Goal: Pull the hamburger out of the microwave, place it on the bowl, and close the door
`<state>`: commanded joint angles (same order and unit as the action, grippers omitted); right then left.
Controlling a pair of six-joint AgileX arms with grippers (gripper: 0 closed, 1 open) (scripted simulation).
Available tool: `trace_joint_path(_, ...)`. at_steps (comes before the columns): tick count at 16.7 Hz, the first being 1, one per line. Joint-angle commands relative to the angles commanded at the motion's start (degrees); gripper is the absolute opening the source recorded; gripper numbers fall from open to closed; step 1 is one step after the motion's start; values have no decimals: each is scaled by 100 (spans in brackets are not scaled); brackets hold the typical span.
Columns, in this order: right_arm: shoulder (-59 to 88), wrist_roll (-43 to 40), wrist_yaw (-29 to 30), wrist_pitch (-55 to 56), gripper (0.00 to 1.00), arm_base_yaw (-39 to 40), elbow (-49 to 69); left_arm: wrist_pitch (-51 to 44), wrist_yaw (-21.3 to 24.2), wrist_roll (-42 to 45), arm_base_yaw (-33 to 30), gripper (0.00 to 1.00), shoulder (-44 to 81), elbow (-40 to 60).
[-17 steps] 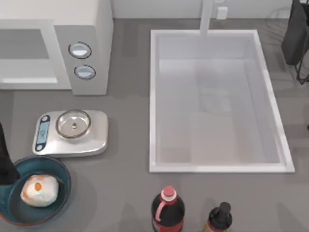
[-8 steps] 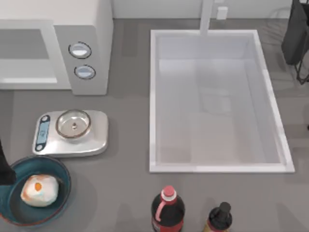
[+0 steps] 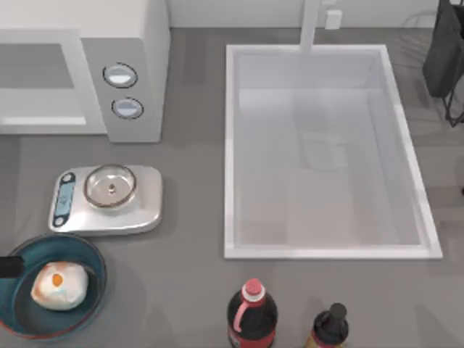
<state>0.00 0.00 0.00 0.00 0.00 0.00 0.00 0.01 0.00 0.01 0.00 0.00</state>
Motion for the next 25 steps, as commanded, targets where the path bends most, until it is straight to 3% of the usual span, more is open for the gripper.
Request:
trace_joint_path(2, 0, 0, 0, 0, 100, 0, 0, 0, 0, 0, 0, 0, 0, 0)
trace_joint_path(14, 0, 0, 0, 0, 100, 0, 0, -21, -4, 128, 130, 0, 94, 243)
trace_joint_path(19, 0, 0, 0, 0, 100, 0, 0, -151, -28, 971, 981, 0, 694, 1815)
trace_joint_path(25, 0, 0, 0, 0, 100, 0, 0, -433, -76, 2806, 2839, 0, 2004, 5240)
